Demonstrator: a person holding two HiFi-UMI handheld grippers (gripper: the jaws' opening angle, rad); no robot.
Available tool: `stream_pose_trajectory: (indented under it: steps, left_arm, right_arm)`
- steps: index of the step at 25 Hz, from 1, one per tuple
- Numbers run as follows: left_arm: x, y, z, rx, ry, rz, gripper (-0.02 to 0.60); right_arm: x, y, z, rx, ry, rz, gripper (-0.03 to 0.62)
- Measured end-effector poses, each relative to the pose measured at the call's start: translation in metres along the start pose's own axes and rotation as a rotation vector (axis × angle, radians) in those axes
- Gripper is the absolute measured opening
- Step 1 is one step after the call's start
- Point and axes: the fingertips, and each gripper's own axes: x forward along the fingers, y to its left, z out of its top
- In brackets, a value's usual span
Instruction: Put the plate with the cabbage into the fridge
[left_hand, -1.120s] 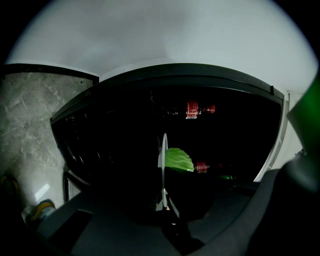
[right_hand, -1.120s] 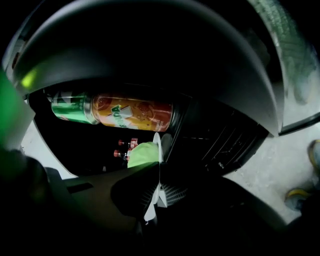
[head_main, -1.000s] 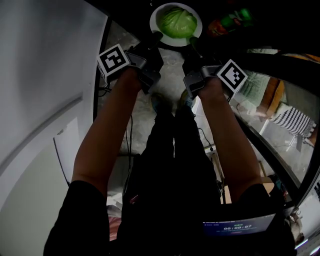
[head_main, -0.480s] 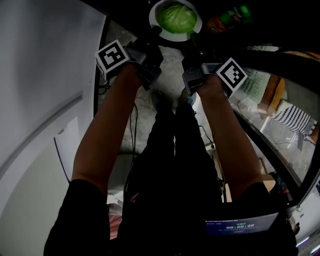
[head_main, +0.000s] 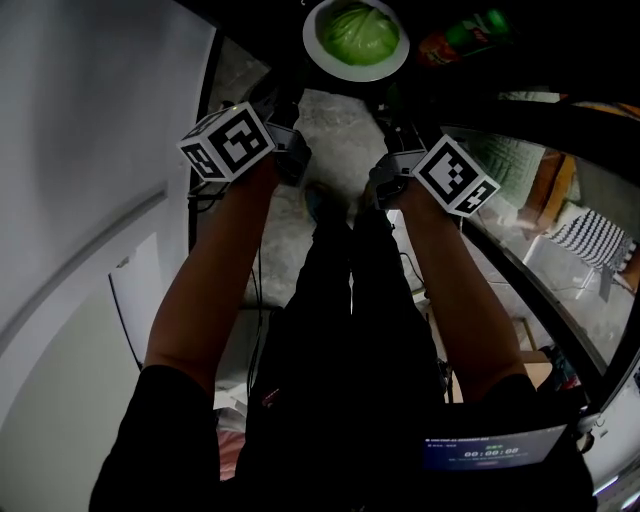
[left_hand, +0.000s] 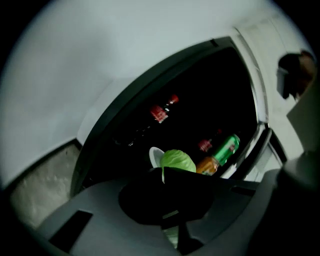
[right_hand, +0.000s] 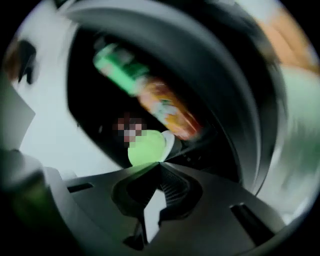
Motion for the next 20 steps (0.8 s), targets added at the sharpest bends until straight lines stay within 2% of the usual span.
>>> stream_pose_trajectory:
  steps: [2,4,6,7,9,14,20]
  left_arm:
    - [-0.004,-0.007,0.0,0.275,0.017,0.044,0.017]
    - [-0.005,-0.013,-0.003,0.512,0.032,0.086,0.003]
    - [-0.004,-0.018,-0.01,0.691,0.052,0.108,0.003]
    - [-0.003,-0.02,-0.015,0.745,0.06,0.11,0.003]
    - [-0.003,-0.025,-0.023,0.795,0.07,0.107,0.003]
    - [0.001,-0.023,-0.033,0.833,0.09,0.113,0.003]
    - [0.008,-0.017,-0.036,0.826,0.114,0.119,0.003]
  right_arm:
    - [-0.002,0.004,0.0,-0.254,0.011,-0.066,0.006]
    - [-0.001,0.011,0.001,-0.454,0.005,-0.1,0.006]
    - [0.002,0.017,-0.002,-0.574,0.005,-0.095,0.006]
    - [0.003,0.019,-0.005,-0.612,0.009,-0.088,0.006]
    - [0.005,0.022,-0.012,-0.659,0.019,-0.077,0.006]
    - [0.009,0.022,-0.02,-0.684,0.04,-0.082,0.006]
    - [0.013,0.02,-0.018,-0.695,0.035,-0.083,0.006]
